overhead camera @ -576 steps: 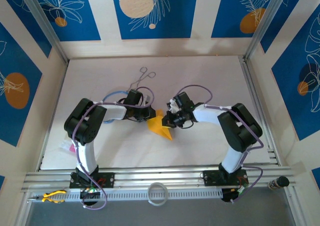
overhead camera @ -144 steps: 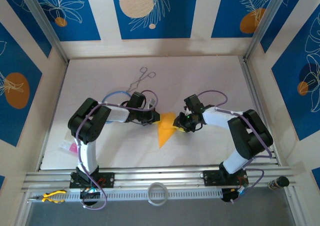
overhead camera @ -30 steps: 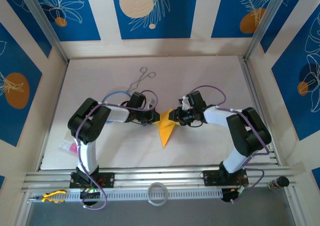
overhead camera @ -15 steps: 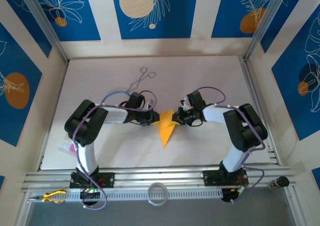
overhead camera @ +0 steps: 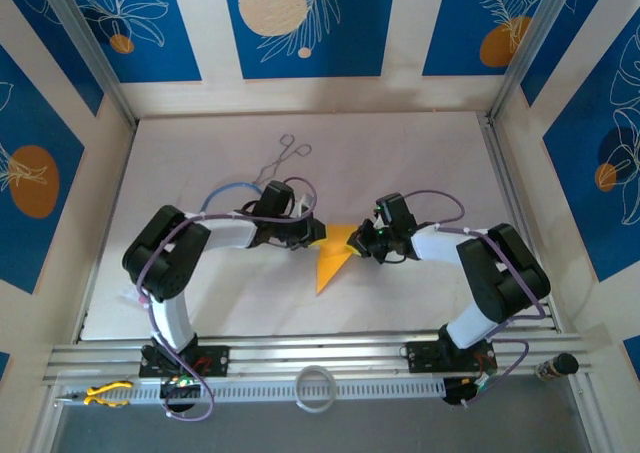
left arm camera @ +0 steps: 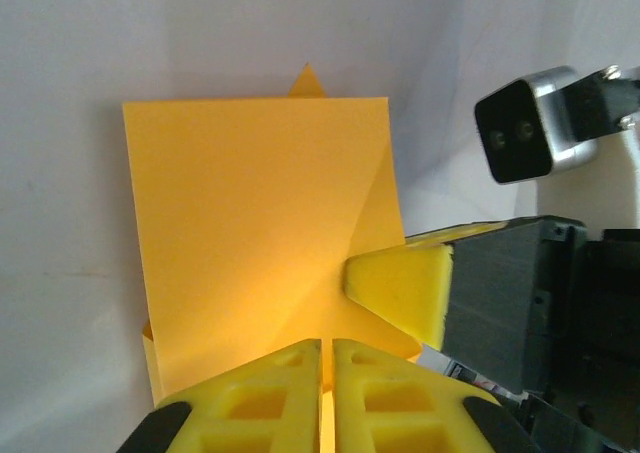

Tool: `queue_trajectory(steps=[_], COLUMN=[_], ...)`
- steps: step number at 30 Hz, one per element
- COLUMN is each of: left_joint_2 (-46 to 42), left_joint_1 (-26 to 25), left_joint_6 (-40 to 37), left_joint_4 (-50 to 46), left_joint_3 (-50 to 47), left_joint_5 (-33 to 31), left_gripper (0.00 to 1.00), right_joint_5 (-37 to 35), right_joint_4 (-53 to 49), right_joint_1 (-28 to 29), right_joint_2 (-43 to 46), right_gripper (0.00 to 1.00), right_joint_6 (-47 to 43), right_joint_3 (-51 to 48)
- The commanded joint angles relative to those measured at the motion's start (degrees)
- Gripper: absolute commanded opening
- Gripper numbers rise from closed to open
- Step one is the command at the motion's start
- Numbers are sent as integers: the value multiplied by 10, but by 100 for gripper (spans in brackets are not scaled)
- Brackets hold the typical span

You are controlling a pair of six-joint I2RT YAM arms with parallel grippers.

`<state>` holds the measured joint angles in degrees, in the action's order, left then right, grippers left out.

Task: Fold a paper plane with a square sheet of paper (pick it up from the middle)
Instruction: Fold the wing for the fifth time at the center of the table.

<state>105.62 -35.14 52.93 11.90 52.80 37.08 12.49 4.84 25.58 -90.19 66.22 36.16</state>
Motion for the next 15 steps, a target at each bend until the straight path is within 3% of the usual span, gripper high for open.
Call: queue_trajectory(steps=[1,7,15], left_joint_2=[24,49,56], left_joint_1=[-9,-12,-12], left_joint_6=[14,3,-20], left_joint_4=[15,-17,-22], left_joint_3=[8,6,-14], left_joint_5=[2,-19,-33], left_gripper=[10,4,1], right_joint_5=[-11,2,51], right_joint_4=[7,9,-3], right_joint_1=[8,13,4], right_joint_2=[14,12,4], right_gripper=[2,4,19], right_joint_6=[37,22,-59], right_joint_3=[-12,-14,5])
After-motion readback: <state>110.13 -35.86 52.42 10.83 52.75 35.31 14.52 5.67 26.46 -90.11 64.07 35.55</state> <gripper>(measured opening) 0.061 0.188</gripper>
